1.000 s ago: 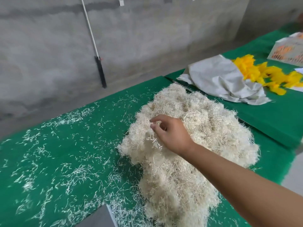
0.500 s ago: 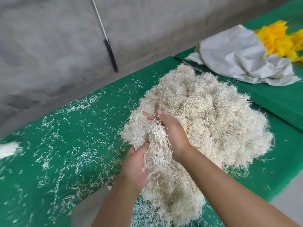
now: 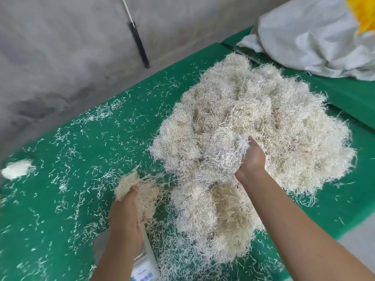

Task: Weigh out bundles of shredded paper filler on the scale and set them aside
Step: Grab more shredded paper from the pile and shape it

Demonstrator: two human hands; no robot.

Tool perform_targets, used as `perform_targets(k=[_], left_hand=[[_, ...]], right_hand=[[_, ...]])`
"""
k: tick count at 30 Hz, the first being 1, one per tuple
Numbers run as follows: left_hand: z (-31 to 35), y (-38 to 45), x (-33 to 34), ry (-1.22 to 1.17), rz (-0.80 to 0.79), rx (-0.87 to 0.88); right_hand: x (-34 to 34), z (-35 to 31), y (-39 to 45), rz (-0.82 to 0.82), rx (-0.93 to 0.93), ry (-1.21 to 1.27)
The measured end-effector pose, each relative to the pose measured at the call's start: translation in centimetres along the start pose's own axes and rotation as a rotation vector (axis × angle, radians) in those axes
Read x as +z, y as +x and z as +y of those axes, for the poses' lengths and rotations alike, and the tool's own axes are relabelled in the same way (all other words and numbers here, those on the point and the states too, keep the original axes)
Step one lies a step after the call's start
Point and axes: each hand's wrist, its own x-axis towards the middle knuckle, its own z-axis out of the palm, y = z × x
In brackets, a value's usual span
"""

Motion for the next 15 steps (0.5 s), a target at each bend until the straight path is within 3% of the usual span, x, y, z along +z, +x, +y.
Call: perform_targets(k=[3, 11, 15], left_hand=[[-0.4, -0.8, 0.0, 0.125, -0.066, 0.079], [-0.6, -4.6, 5.6, 0.322, -0.642, 0.208], [-1.7, -4.4, 6.4, 0.237, -0.464, 0.189]], right_hand=[[-0.9, 0.5, 1.0, -0.075, 0.1, 0.047], [0.2, 6.5, -2.9, -0.447, 0.197, -0.109], [-0.8, 7.6, -5.3, -0.535, 0.125, -0.141]])
